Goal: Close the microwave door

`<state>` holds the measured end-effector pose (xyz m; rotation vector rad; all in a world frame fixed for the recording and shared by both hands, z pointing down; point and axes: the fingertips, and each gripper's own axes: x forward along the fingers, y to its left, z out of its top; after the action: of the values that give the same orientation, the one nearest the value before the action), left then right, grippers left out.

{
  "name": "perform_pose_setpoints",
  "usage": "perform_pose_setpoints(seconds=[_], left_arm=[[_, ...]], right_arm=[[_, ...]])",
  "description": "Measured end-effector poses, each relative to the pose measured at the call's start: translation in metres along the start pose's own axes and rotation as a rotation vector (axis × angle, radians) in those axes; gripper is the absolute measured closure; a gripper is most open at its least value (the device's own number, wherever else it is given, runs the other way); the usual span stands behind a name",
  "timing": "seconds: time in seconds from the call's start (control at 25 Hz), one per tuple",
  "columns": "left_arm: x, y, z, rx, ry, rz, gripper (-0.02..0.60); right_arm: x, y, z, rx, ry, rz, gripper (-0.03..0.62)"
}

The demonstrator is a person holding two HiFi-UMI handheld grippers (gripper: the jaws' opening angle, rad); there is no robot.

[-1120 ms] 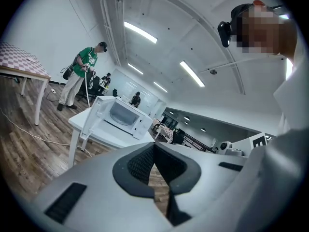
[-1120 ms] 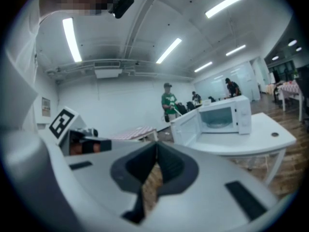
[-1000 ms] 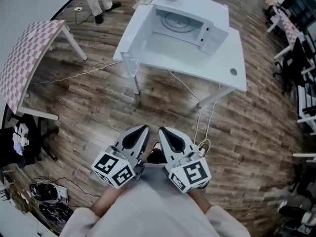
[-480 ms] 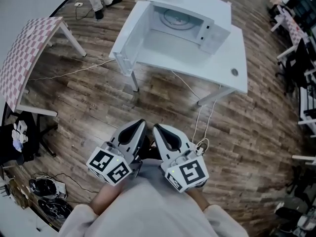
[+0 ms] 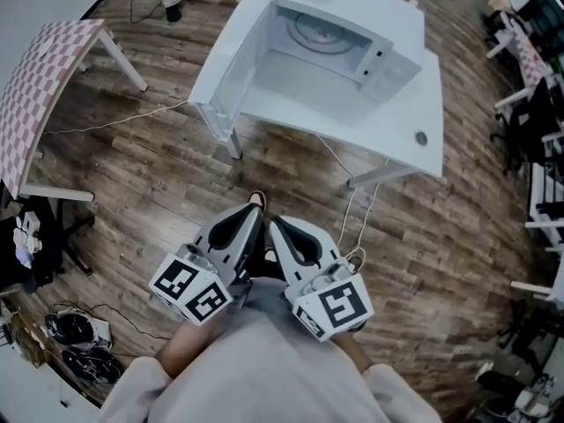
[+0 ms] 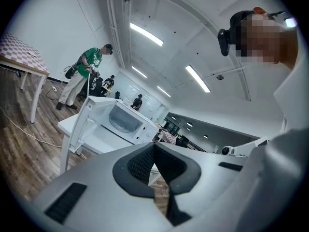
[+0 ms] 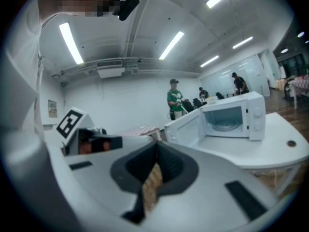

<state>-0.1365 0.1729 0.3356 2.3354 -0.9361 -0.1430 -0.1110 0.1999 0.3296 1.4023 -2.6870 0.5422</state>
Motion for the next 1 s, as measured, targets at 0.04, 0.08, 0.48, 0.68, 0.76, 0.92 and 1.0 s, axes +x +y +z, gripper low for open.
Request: perform_pose_setpoints(seconds=[0.04,0.08,0.48,0.68,0.76,0.92,1.0], left_arm=[[0.004,0.004,0.004,0.000,-0.002,-0.001,0.568],[0.009,0.008,0.008,-0.001,-0.004,0.000,0.568],[0.047,0.053,0.053,-0.008,-0.001,-0.001,0.568],[0.065,0.075,0.079,-0.002,-0.008,-0.028,0.568],[0.072,0.081,0.090,0.001,-0.013,-0.043,0.568],[0.083,0.088,0.116,0.015,-0.039,-0.078,0.568],[0.086,0.092,0.130,0.026,-0.060,-0.091,0.568]], right_arm=[[0.006,-0.003,0.002,-0.001,0.003,0.004,0.571],[0.013,-0.006,0.004,-0.002,0.006,0.009,0.571],[0.081,-0.032,0.027,-0.009,0.042,0.048,0.571],[0.114,-0.044,0.044,-0.017,0.030,0.039,0.571],[0.125,-0.047,0.050,-0.024,0.029,0.036,0.571],[0.145,-0.051,0.065,-0.051,0.030,0.036,0.571],[0.154,-0.053,0.073,-0.063,0.024,0.035,0.571]])
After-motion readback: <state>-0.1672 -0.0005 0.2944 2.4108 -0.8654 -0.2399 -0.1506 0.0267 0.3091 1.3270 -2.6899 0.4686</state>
